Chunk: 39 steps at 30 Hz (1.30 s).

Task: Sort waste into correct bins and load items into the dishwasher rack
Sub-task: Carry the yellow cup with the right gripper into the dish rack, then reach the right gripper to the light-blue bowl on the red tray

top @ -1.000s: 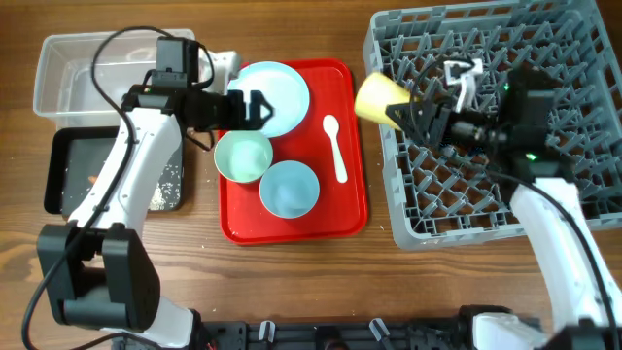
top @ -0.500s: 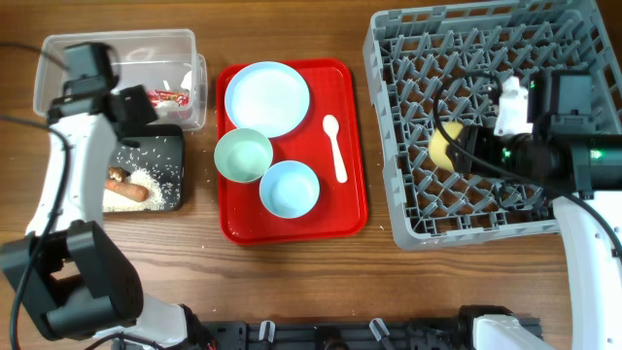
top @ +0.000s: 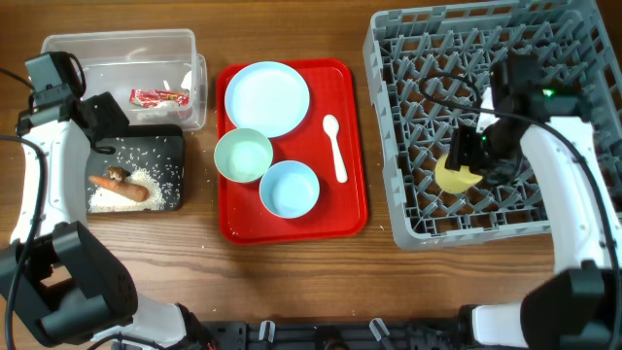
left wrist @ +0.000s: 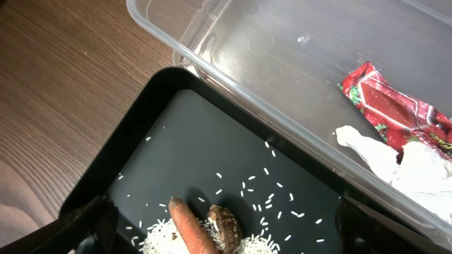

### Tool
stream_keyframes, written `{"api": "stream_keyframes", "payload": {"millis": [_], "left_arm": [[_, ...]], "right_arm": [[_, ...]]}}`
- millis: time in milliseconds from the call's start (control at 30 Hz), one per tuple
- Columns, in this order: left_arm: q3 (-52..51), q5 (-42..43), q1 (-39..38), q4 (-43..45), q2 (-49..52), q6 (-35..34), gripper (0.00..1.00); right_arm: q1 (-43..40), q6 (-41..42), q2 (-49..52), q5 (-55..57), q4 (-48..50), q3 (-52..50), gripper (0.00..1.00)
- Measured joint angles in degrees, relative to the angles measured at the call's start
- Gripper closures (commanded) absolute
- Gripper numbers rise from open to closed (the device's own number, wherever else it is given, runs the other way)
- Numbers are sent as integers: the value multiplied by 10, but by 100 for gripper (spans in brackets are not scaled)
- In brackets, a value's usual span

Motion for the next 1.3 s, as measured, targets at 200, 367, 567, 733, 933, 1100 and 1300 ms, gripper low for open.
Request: {"api": "stream_keyframes", "payload": {"millis": [200, 367, 567, 733, 933, 1100, 1300], "left_arm": [[0, 0, 0, 0, 0, 0, 0], [0, 0, 0, 0, 0, 0, 0], [0, 0, 0, 0, 0, 0, 0], [0, 0, 0, 0, 0, 0, 0], [0, 0, 0, 0, 0, 0, 0], [0, 0, 0, 0, 0, 0, 0], [0, 0, 0, 0, 0, 0, 0]], "right_arm": [[0, -6, 60, 2, 17, 0, 13], [0, -7, 63, -14, 14, 29, 13], [10, -7, 62, -51, -10, 190, 17], [117, -12, 59, -104, 69, 229, 17], [251, -24, 155, -126, 111, 230, 24], [310, -52, 295, -145, 114, 230, 32], [337, -72, 369, -149, 111, 230, 64]]}}
